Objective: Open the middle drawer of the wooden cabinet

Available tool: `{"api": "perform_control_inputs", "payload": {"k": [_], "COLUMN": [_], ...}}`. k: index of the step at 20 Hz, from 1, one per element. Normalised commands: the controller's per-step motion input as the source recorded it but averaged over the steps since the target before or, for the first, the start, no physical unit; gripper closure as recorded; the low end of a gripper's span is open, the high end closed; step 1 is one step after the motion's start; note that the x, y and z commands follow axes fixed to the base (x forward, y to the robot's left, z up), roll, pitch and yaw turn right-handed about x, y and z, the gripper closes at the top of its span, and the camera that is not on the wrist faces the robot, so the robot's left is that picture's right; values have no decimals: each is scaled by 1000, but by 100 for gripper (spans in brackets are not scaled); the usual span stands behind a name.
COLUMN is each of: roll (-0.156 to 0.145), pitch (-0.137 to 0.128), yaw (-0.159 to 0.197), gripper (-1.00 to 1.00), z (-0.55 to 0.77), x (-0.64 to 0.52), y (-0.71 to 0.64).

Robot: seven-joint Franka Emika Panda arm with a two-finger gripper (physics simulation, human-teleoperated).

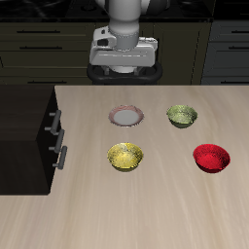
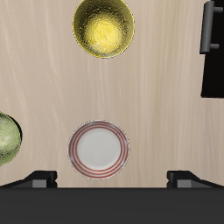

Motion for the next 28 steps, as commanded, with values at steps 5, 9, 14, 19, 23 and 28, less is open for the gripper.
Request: {"api": "perform_control_inputs", "payload": {"k": [5,9,14,19,23,28], "roll": [-17,-35,-50,-29,8,133], "pitch": [7,-15,8,16,-34,32], "yaw": [-7,-5,-6,-17,7,-53], "gripper": [-100,-100,-100,-100,-100,-100], "z": [-24,15,-60,-66,70,124], "x": [164,143,147,138,-36,108], "y": [-159,-266,-265,-10,186,345]}}
